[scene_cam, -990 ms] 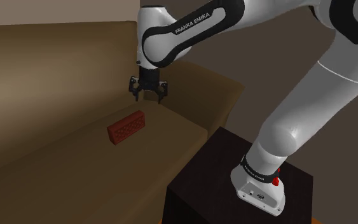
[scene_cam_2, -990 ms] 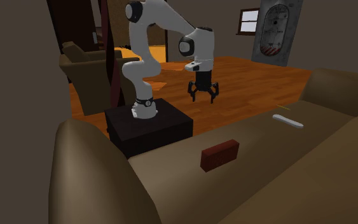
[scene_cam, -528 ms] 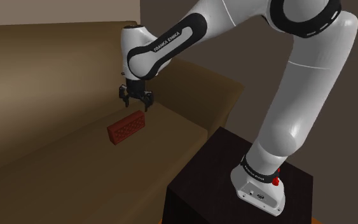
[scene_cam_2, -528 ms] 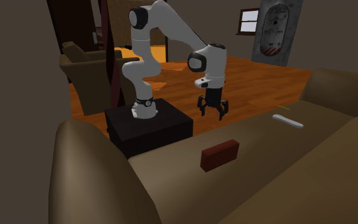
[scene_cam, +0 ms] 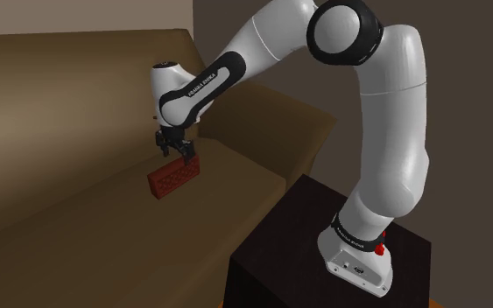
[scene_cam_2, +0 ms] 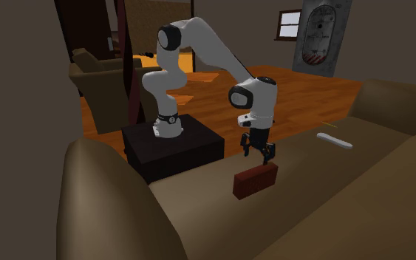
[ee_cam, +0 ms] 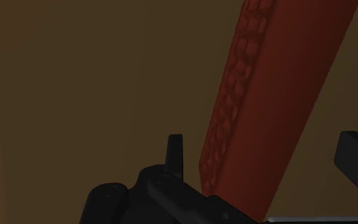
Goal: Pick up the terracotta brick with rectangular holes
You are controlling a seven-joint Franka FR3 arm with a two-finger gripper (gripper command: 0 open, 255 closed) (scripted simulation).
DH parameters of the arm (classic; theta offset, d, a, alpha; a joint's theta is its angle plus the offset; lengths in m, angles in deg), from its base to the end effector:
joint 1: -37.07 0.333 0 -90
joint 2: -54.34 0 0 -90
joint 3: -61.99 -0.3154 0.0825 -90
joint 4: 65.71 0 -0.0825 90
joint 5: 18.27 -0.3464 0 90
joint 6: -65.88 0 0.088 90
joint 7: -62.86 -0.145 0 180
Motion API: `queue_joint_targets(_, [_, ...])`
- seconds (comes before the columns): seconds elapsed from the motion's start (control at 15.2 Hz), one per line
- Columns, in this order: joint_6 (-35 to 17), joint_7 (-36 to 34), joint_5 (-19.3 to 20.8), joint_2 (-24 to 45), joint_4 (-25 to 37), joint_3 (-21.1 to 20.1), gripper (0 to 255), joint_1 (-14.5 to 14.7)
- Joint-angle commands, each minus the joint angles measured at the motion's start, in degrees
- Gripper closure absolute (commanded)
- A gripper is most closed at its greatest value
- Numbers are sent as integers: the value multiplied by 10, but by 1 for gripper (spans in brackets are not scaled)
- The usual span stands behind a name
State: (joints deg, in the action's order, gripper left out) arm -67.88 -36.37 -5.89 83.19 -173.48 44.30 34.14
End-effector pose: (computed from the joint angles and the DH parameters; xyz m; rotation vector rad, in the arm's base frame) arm 0.5900 0.1375 0.2377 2.4307 -1.9601 -0.0070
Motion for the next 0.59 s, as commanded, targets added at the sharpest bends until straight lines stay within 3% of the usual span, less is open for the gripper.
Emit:
queue_joint_targets(0.0, [5,-27,6,50,51,17,0,9])
queue_joint_targets(0.53, [-32,-36,19,92,54,28,0,17])
